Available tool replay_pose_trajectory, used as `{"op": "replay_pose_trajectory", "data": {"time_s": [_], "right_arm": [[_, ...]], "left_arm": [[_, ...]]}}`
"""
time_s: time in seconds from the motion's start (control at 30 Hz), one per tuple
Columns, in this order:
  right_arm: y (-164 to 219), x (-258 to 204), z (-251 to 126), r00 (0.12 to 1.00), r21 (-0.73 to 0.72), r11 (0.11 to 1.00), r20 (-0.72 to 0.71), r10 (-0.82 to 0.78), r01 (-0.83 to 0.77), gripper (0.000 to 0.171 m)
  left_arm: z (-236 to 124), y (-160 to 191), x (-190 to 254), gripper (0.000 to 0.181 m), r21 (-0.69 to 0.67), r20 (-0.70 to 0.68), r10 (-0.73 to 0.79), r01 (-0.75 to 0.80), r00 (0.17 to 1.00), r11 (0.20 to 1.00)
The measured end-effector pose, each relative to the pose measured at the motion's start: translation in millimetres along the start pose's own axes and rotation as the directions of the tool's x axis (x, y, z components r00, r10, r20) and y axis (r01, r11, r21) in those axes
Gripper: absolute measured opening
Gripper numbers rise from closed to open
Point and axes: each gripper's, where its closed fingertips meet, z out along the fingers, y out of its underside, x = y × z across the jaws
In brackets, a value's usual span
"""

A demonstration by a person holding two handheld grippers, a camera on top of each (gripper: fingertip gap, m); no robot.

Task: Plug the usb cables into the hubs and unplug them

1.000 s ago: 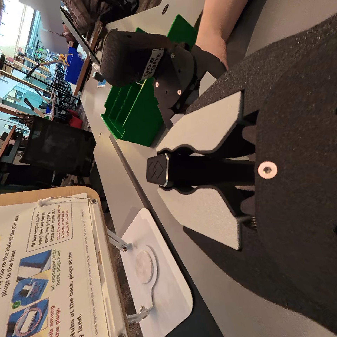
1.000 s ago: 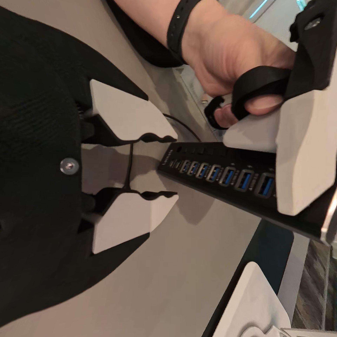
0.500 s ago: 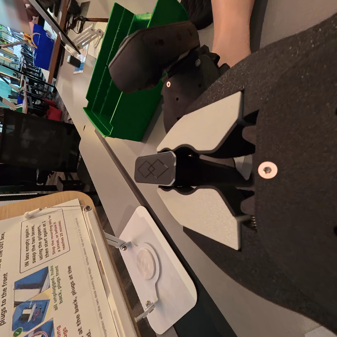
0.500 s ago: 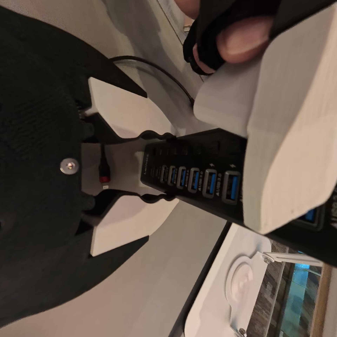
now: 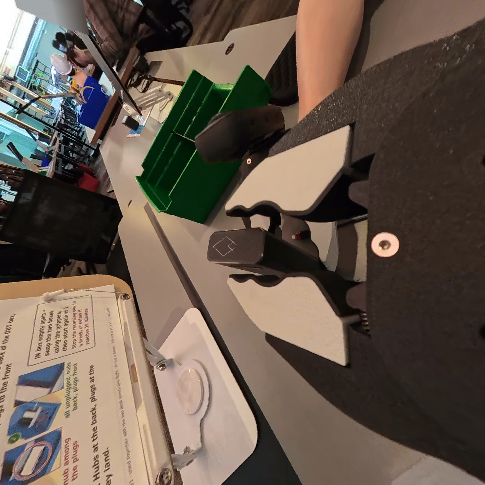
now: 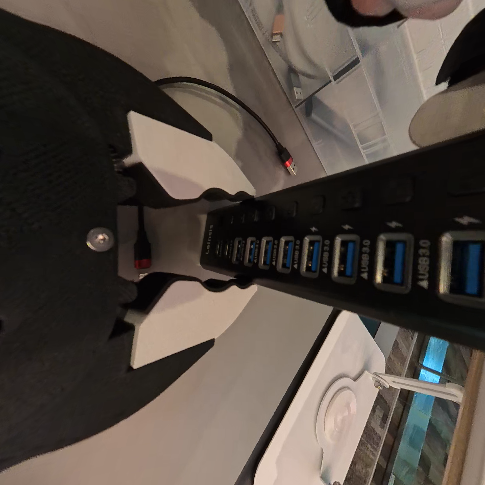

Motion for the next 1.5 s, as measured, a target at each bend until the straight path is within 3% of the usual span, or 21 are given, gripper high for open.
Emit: {"op": "replay_pose_trajectory", "data": {"time_s": [0.2,0.33,0.53,0.67,0.77,0.87,0.97,1.03,1.13,1.2,1.27,1.33,1.4,1.43,1.5], "right_arm": [[1.3,-1.2,0.6,0.999,-0.010,1.000,0.029,0.025,-0.025,0.059],[-3.3,1.6,-4.6,1.000,0.029,1.000,-0.009,-0.009,0.010,0.071],[-6.0,-0.9,-10.3,0.997,0.026,0.997,-0.035,-0.066,0.067,0.071],[-9.8,5.1,-17.5,0.995,0.056,0.997,-0.091,-0.041,0.046,0.079],[-26.6,17.5,-38.8,0.973,0.163,0.984,-0.230,-0.035,0.074,0.084],[-62.0,1.1,-78.7,0.954,0.387,0.898,-0.283,-0.103,0.212,0.066],[-75.8,-57.2,-93.8,0.938,0.510,0.788,-0.173,-0.300,0.346,0.045],[-53.5,-93.9,-69.2,0.913,0.408,0.829,-0.031,-0.406,0.382,0.046],[3.9,-131.7,-25.7,0.896,0.092,0.922,0.215,-0.388,0.376,0.047],[32.5,-130.8,-5.9,0.909,-0.114,0.915,0.213,-0.359,0.388,0.045],[32.3,-129.7,1.8,0.927,-0.158,0.922,0.192,-0.322,0.353,0.026],[38.3,-125.9,5.5,0.949,-0.245,0.924,0.189,-0.253,0.295,0.025],[44.5,-126.8,5.0,0.955,-0.315,0.914,0.227,-0.188,0.255,0.021],[46.5,-130.2,2.6,0.951,-0.338,0.910,0.268,-0.152,0.240,0.007],[51.3,-134.6,-6.0,0.925,-0.378,0.882,0.353,-0.143,0.281,0.005]], "left_arm": [[13.3,22.7,0.1,0.046,-0.121,-0.007,0.025,-0.025,1.000,0.992],[17.4,21.3,3.7,0.046,-0.097,-0.040,-0.001,-0.003,0.999,0.995],[14.0,17.1,4.8,0.035,-0.070,-0.062,-0.006,0.002,0.998,0.998],[13.1,15.3,7.6,0.041,-0.062,-0.080,-0.012,0.007,0.997,0.998],[9.5,8.7,7.3,0.053,-0.043,-0.074,-0.022,0.019,0.997,0.999],[-6.7,-8.5,9.3,0.056,0.006,-0.060,-0.002,0.002,0.998,1.000],[-34.3,-31.5,10.8,0.054,0.072,-0.010,0.024,-0.023,1.000,0.997],[-51.9,-47.4,17.5,0.054,0.135,-0.006,0.015,-0.014,1.000,0.991],[-71.3,-63.7,30.2,0.054,0.192,-0.025,-0.001,0.006,1.000,0.981],[-80.2,-69.0,35.1,0.055,0.201,-0.012,0.014,-0.011,1.000,0.979],[-86.8,-72.1,37.0,0.055,0.202,0.014,0.027,-0.029,1.000,0.979],[-90.9,-73.4,39.6,0.055,0.197,0.023,0.033,-0.037,0.999,0.980],[-93.3,-74.1,42.9,0.055,0.187,0.022,0.039,-0.042,0.999,0.981],[-94.2,-74.4,44.3,0.055,0.181,0.024,0.041,-0.045,0.999,0.982],[-96.6,-76.2,47.1,0.055,0.179,0.034,0.056,-0.061,0.998,0.982]]}}
